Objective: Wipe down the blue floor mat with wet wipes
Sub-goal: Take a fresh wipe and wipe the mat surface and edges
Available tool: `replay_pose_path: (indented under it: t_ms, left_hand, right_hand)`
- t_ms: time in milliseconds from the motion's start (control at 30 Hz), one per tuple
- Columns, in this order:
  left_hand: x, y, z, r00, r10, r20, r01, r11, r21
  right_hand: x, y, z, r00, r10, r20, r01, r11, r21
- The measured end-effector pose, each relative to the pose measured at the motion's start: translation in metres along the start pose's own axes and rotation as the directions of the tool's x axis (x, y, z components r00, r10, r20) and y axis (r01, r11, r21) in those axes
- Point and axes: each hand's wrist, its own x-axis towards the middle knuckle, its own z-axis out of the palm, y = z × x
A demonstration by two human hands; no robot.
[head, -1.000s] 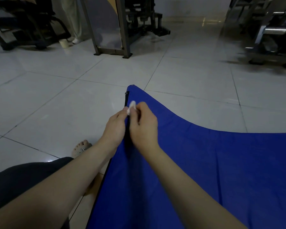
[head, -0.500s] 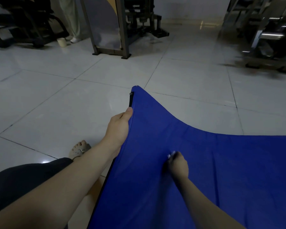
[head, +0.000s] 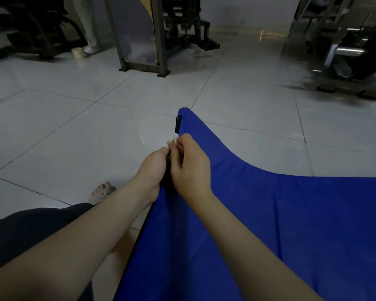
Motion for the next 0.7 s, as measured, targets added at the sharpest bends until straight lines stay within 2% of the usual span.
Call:
replay_pose_path:
  t_ms: [100,200,267,333,400,433,467,533,633,700]
  left_hand:
    - [0.002,0.000,0.003,1.000,-0.029,0.002,0.029,0.999,-0.036]
    - [0.008,0.002,0.006,0.996,-0.062,-0.070,0.062,0.998,-0.011]
    - [0.013,0.003,0.004,0.994,-0.071,-0.080,0.070,0.997,-0.009]
    - [0.013,0.004,0.003,0.996,-0.066,-0.067,0.067,0.998,0.013]
    - [0.013,0.003,0.004,0.997,-0.062,-0.041,0.063,0.997,0.032]
    - [0.013,0.003,0.005,0.998,-0.060,-0.030,0.061,0.997,0.044]
    - [0.012,0.002,0.005,0.998,-0.057,-0.014,0.058,0.996,0.065]
    - [0.012,-0.002,0.006,0.996,-0.066,0.058,0.059,0.992,0.114]
    - [0.007,-0.007,0.003,0.980,-0.127,0.151,0.116,0.990,0.081]
    - [0.003,-0.005,0.001,0.977,-0.142,0.159,0.142,0.990,0.011]
  right_hand:
    - [-0.006,0.020,-0.001,0.999,-0.040,-0.027,0.037,0.992,-0.121]
    - [-0.018,0.045,0.006,0.993,0.117,-0.026,-0.119,0.990,-0.079]
    - [-0.036,0.082,0.005,0.966,0.260,0.009,-0.257,0.960,-0.116]
    - [-0.069,0.135,0.001,0.881,0.463,0.101,-0.427,0.868,-0.254]
    - [-0.104,0.174,-0.003,0.733,0.664,0.147,-0.552,0.708,-0.439]
    - [-0.117,0.185,-0.003,0.677,0.722,0.143,-0.598,0.653,-0.465]
    - [-0.122,0.189,-0.001,0.644,0.753,0.138,-0.651,0.634,-0.419]
    - [-0.111,0.174,0.004,0.645,0.753,0.128,-0.718,0.655,-0.234]
    - [-0.067,0.119,0.010,0.718,0.694,0.045,-0.695,0.719,0.003]
    - [-0.042,0.083,0.010,0.771,0.637,-0.001,-0.634,0.767,0.097]
